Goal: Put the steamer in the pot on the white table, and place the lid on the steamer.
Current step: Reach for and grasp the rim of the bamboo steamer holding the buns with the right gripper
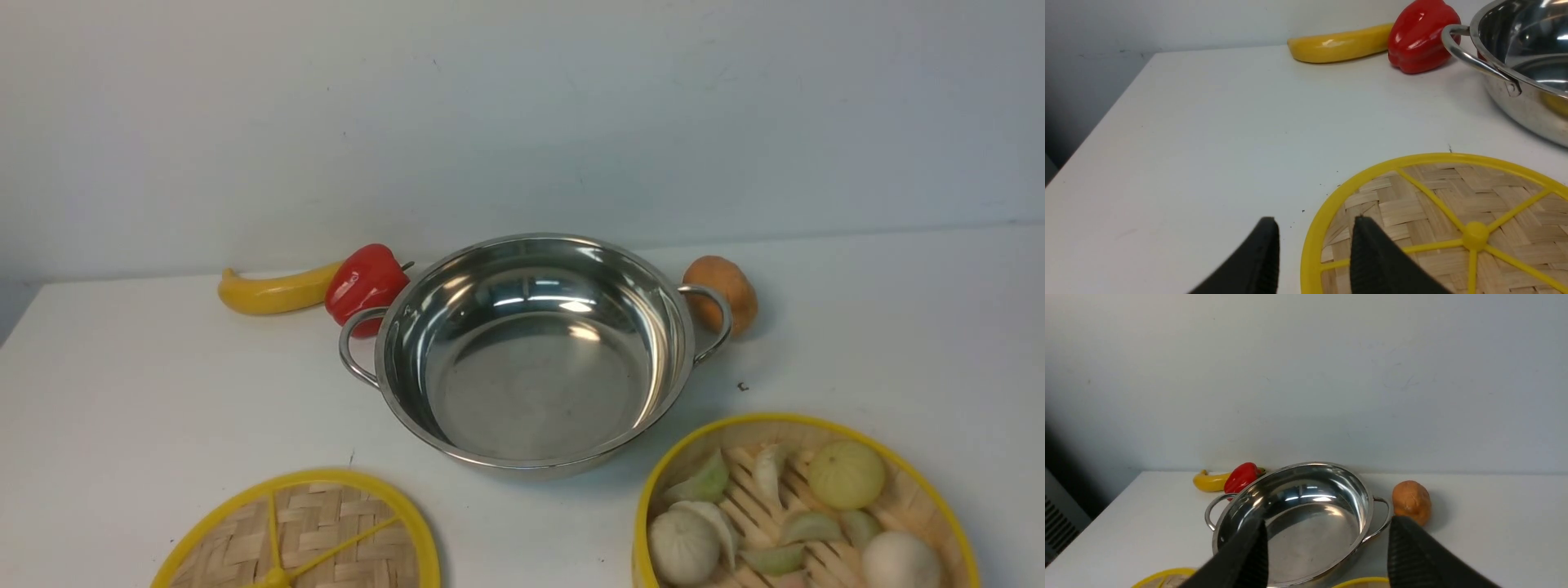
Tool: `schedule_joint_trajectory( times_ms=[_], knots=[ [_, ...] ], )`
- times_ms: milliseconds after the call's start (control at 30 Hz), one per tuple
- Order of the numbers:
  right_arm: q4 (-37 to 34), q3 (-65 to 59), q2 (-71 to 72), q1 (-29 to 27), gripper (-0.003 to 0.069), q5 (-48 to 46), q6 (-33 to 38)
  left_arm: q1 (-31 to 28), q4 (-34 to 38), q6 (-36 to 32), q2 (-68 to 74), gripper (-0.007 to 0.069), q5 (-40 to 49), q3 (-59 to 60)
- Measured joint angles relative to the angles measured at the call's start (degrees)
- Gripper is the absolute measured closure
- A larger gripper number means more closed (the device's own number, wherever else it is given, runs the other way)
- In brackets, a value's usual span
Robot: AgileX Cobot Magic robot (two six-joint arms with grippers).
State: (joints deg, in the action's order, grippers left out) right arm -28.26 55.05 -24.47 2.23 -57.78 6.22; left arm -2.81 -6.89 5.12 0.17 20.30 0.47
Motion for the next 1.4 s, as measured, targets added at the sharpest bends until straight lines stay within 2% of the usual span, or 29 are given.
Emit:
schedule_joint_trajectory(
  times_ms=[267,467,600,667,733,767,833,900,1000,1167,1400],
  knots=[
    [-2.2,0.2,0.0,0.0,0.0264,-3.3,0.1,0.0,0.0,0.0,0.0,0.0384,0.0,0.0],
    [-3.5,0.2,0.0,0.0,0.0264,-1.3,0.1,0.0,0.0,0.0,0.0,0.0384,0.0,0.0],
    [-7.8,0.4,-2.4,0.0,0.0264,1.4,1.3,0.0,0.0,0.0,0.0,0.0384,0.0,0.0],
    [-9.5,0.4,-4.2,0.0,0.0264,0.9,3.5,0.0,0.0,0.0,0.0,0.0384,0.0,0.0],
    [-11.1,0.4,-9.1,0.0,0.0264,-2.2,12.6,0.0,0.0,0.0,0.0,0.0384,0.0,0.0],
    [-11.2,0.4,-9.5,0.0,0.0264,-2.5,13.4,0.0,0.0,0.0,0.0,0.0384,0.0,0.0],
    [-12.2,0.4,-14.7,0.0,0.0264,-5.0,23.8,0.0,0.0,0.0,0.0,0.0384,0.0,0.0],
    [-13.8,0.4,-17.7,0.0,0.0264,-5.8,28.6,0.0,0.0,0.0,0.0,0.0384,0.0,0.0],
    [-14.7,0.4,-20.9,0.0,0.0264,-8.1,32.1,0.0,0.0,0.0,0.0,0.0384,0.0,0.0],
    [-7.9,0.4,-25.5,0.0,0.0264,-11.7,32.5,0.0,0.0,0.0,0.0,0.0384,0.0,0.0],
    [6.8,0.4,-31.0,0.0,0.0264,-12.4,21.4,0.0,0.0,0.0,0.0,0.0384,0.0,0.0]
  ],
)
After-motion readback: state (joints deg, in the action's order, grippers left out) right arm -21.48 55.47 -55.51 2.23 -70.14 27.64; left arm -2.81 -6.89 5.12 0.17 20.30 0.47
